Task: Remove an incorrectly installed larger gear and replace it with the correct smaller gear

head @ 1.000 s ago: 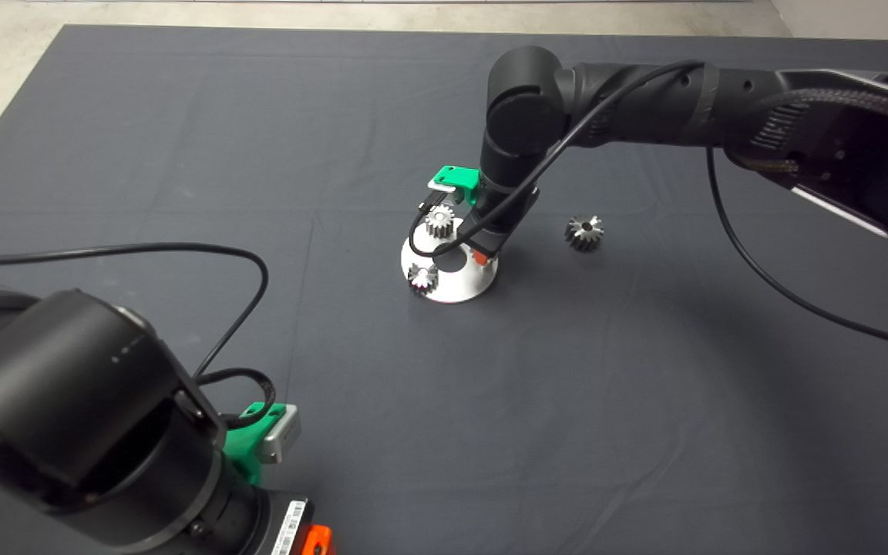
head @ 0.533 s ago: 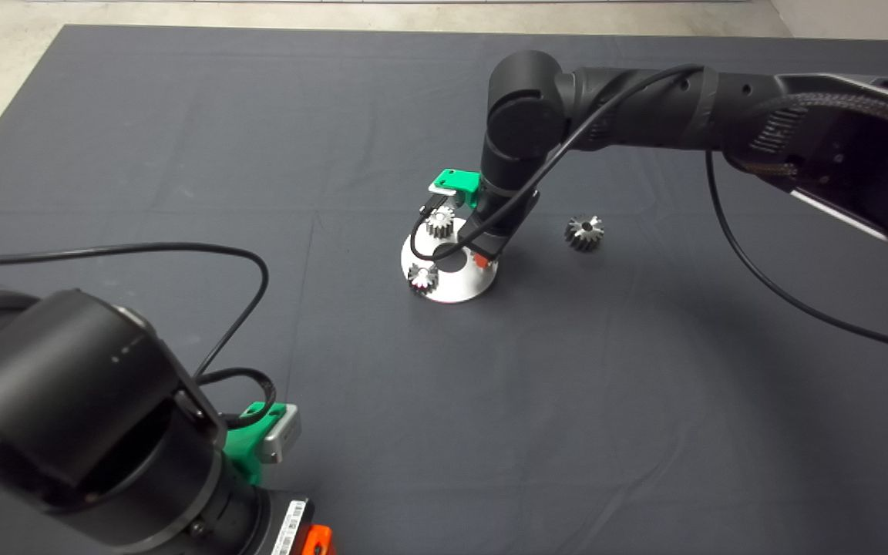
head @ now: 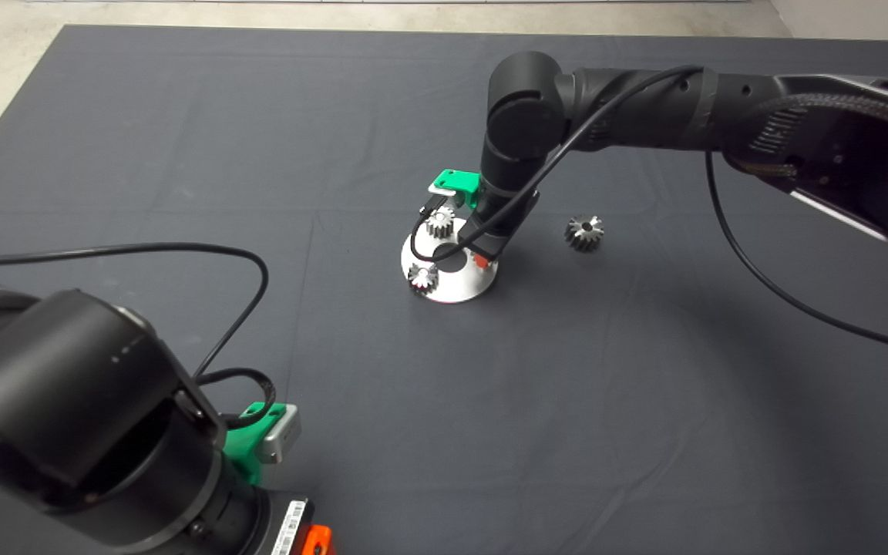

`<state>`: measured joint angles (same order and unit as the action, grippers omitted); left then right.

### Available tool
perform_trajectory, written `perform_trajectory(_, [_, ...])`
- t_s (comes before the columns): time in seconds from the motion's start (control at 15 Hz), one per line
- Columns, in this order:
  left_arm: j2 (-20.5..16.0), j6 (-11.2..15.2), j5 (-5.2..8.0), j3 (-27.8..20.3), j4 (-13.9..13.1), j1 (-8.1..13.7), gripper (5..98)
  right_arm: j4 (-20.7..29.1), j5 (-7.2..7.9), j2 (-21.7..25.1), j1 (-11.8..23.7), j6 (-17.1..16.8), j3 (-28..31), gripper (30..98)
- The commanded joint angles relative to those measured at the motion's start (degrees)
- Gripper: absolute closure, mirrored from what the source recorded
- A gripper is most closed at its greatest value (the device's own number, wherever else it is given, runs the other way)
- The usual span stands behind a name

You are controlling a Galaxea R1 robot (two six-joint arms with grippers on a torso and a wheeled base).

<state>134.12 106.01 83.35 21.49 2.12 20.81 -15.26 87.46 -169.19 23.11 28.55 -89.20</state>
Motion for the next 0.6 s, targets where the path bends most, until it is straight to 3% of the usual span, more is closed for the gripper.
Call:
perform_trajectory(0.0, [-0.04, 0.16, -0.11, -0.77, -1.07, 0.55, 5.4, -1.35, 7.55, 1.0, 0.09, -0.25, 1.68, 89.0])
perform_trajectory(0.53, [-0.04, 0.16, -0.11, -0.77, -1.07, 0.55, 5.4, -1.35, 7.55, 1.0, 0.09, -0.25, 2.03, 89.0])
